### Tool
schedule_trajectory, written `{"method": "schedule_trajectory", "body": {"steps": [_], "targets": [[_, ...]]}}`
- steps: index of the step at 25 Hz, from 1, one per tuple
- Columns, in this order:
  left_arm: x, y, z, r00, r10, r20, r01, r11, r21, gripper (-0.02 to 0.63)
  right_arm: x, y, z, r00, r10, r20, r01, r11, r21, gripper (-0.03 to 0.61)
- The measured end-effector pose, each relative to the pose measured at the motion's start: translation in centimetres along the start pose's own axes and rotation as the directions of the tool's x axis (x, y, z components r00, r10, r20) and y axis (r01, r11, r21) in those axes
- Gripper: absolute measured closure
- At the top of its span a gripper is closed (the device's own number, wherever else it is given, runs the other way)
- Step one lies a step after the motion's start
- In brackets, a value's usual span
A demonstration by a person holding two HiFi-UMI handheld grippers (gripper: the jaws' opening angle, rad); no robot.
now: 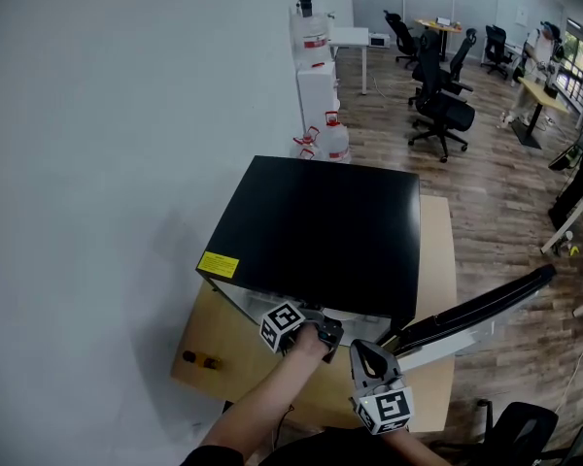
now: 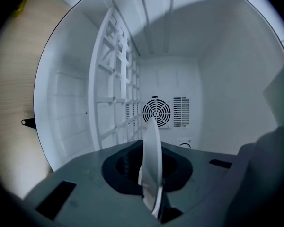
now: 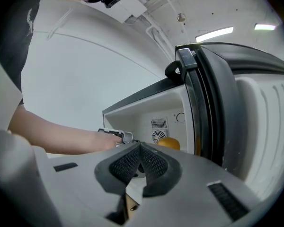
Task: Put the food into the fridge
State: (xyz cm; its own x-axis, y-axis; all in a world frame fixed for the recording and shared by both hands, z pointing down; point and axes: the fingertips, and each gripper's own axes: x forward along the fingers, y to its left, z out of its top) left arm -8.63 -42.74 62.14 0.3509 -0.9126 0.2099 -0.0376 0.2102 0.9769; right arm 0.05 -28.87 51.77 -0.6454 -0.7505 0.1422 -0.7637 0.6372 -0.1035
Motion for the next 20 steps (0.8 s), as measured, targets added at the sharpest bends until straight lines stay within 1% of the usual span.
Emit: {"method": "schedule_trajectory", "body": {"steps": [6, 8, 11, 15, 20], "targets": [[1.3, 0.4, -0.4, 0.999, 0.033, -0.015, -0.033, 0.999, -0.002, 0.591, -0.5, -0.3, 0.2, 1.000, -0.013, 0.000, 0.013, 1.000, 0.017, 0.518], [1.9, 0.3, -0.9, 0.999, 0.029, -0.040, -0.030, 1.000, -0.005, 0.591, -0.6, -0.5, 0.4, 1.000, -0.017, 0.010, 0.017, 0.999, 0.038, 0.518], [2.6, -0.1, -1.8, 0.997, 0.030, -0.078, -0.030, 1.000, 0.000, 0.591, -0.7, -0.5, 0.6, 1.000, -0.019, 0.013, 0.018, 0.999, 0.045, 0.518], [3.3, -0.1, -2.4, 0.991, 0.063, -0.114, -0.060, 0.998, 0.027, 0.591, -1.2, -0.5, 0.8, 0.999, -0.026, 0.019, 0.025, 0.999, 0.048, 0.518], [3.8, -0.1, -2.7, 0.983, 0.087, -0.160, -0.080, 0.996, 0.050, 0.591, -1.4, -0.4, 1.0, 0.999, -0.022, 0.033, 0.021, 0.999, 0.038, 0.518]]}}
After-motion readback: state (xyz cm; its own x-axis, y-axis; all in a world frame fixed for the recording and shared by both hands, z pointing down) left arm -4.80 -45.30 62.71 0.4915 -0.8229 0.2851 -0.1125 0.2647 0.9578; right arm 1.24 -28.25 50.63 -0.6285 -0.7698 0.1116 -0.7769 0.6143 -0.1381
